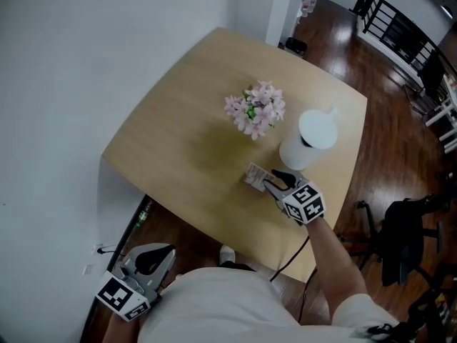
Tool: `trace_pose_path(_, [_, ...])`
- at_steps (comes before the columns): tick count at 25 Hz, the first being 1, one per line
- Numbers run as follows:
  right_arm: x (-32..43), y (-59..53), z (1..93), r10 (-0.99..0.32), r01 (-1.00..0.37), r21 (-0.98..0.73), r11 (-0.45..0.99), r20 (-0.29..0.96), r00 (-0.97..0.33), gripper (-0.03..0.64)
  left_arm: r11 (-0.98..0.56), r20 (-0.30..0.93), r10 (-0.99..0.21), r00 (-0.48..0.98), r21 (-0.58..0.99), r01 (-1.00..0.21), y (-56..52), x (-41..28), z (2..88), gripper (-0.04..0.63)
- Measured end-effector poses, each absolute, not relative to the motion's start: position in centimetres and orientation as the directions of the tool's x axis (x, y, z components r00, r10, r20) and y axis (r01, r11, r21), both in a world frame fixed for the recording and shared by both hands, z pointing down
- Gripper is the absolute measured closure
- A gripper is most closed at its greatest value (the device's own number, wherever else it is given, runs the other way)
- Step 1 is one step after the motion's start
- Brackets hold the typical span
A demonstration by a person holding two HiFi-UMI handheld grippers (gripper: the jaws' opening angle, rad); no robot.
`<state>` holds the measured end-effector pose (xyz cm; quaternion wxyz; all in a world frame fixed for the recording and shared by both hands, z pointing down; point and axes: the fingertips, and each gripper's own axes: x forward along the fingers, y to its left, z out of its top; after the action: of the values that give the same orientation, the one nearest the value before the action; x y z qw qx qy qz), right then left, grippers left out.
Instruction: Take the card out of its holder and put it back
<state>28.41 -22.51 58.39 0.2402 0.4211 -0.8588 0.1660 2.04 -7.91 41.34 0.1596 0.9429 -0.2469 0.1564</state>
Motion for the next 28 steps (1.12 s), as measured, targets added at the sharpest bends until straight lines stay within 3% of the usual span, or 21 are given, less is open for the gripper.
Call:
trace_pose_path(9, [27.5,-23.2,59.5,-0.597,-0.770,-0.117,0.627,0.562,-0.572,0.578,-0.806,0.387,-0.435,0.813,0.235,-0.544,-8.9,1.4,41.7,0.591])
trace_pose_path(28, [27.5,-23.3,55.6,-0.607,-0.755,-0.119,0.645,0.520,-0.601,0.595,-0.815,0.375,-0.421,0.826,0.243,-0.526,-8.9,1.4,41.6,0.591])
